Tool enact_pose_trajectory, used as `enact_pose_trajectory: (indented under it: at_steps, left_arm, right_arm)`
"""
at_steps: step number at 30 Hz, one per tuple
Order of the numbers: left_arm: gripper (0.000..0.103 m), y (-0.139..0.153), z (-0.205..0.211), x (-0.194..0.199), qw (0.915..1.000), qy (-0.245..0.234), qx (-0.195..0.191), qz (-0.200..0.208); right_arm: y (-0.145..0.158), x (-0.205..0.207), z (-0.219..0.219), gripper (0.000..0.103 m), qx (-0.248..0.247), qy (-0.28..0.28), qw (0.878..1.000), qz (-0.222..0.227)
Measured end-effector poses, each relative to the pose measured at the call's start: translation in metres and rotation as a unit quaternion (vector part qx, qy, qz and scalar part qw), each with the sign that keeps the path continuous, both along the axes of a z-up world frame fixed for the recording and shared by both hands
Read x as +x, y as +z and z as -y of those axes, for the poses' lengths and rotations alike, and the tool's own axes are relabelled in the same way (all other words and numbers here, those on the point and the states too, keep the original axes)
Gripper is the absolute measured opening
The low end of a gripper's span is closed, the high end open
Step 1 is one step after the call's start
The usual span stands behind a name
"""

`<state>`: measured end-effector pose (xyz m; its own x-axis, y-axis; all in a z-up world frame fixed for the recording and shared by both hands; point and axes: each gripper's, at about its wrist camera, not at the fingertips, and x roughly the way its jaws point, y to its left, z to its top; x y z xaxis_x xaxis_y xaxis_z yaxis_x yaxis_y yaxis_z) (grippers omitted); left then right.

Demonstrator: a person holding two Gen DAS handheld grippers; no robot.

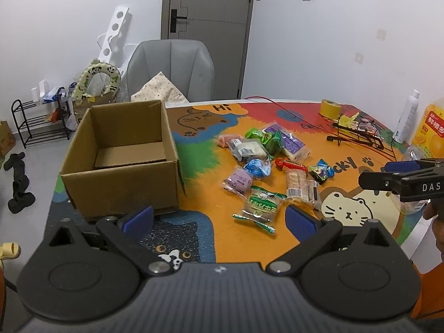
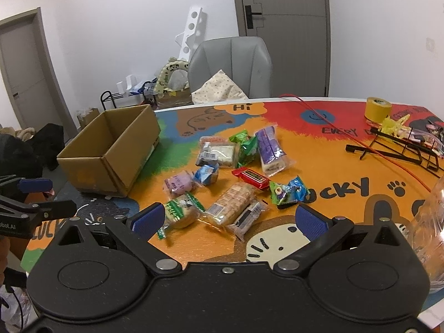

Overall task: Organize snacks
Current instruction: 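Grasp the green-white candy bag with the left gripper while the right gripper grasps the clear wrapped bar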

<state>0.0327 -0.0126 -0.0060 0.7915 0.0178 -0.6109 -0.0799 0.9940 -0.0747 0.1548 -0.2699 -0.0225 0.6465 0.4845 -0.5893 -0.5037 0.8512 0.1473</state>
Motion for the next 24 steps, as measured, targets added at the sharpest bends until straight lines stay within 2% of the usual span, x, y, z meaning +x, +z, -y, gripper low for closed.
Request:
enact_pose_trajectory:
  at_steps: [8, 13, 15, 19, 24]
  left_arm:
    - [0.101, -0.017, 0.002, 0.022, 0.9996, 0.003, -0.029, -0.001]
    - [0.100, -0.028, 0.007, 0.033, 0.9995, -0.004, -0.032, -0.003]
    - [0.099, -0.031, 0.008, 0.038, 0.9994, -0.004, -0.035, -0.003]
    - [0.099, -0.038, 0.008, 0.047, 0.9991, -0.003, -0.043, -0.003]
    - [0.098, -0.048, 0.016, 0.061, 0.9991, -0.016, -0.040, -0.005]
  right_arm:
    - [-0.015, 0.014, 0.007, 0.103, 0.012, -0.014, 1.000, -0.004]
    - [-0.030, 0.026, 0.010, 0.102, 0.020, -0.026, 0.999, -0.017]
    - [-0.036, 0.029, 0.009, 0.098, 0.017, -0.027, 0.999, -0.018]
    - [-0.045, 0.037, 0.007, 0.078, 0.017, -0.029, 0.999, -0.036]
    - [-0.059, 0.048, 0.000, 0.067, 0.012, -0.034, 0.998, -0.052]
